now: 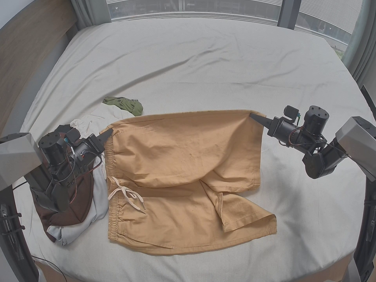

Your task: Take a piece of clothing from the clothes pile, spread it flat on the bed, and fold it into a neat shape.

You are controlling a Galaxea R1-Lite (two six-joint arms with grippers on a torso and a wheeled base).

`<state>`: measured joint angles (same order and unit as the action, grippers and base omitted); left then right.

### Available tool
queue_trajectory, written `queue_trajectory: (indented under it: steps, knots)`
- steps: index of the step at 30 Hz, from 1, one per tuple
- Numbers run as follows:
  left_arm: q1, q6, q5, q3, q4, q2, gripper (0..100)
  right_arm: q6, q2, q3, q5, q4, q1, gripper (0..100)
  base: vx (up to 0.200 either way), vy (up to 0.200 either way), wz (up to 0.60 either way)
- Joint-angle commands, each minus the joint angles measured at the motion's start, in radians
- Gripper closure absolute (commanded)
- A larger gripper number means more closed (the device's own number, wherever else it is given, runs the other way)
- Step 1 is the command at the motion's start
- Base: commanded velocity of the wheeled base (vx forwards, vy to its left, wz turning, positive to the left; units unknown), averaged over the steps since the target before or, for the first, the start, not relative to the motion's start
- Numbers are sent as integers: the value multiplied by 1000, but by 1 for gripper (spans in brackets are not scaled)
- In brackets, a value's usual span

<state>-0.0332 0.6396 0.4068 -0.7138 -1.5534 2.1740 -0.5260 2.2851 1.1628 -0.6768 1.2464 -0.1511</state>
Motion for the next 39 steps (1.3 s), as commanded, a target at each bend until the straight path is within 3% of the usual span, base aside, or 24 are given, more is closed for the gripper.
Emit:
queue_trajectory:
  steps: [1, 2, 5, 9, 15, 23, 26, 31, 39]
  knots:
    - [1, 0, -2, -15, -2, 9, 0, 0, 17, 18, 0, 1, 1, 100, 0, 0, 0]
    - [1, 0, -6, -22, -2, 12, 0, 0, 20, 31, 6, 1, 1, 0, 0, 0, 0]
    - [1, -3, -28, -27, -2, 18, 0, 1, 20, 32, 54, 7, 2, 0, 0, 0, 0]
    - [1, -11, -39, -16, -2, 16, 0, 17, -39, -29, 59, 15, 13, 0, 0, 0, 0]
    - [18, -54, -69, 8, -2, -25, 0, 52, -184, -255, 59, 61, 8, 0, 0, 0, 0]
    - [35, -150, 9, 255, -1, -146, 0, 152, -257, -635, 56, 288, -108, 0, 0, 0, 0]
    - [32, -224, 60, 323, -1, -161, 0, 210, -256, -698, 49, 292, -142, 0, 0, 0, 0]
    - [39, -296, 70, 343, -1, -137, 0, 279, -250, -761, 29, 292, -160, 0, 0, 0, 0]
    - [42, -302, 70, 389, -1, -142, 0, 307, -237, -871, -24, 292, -171, 0, 0, 0, 0]
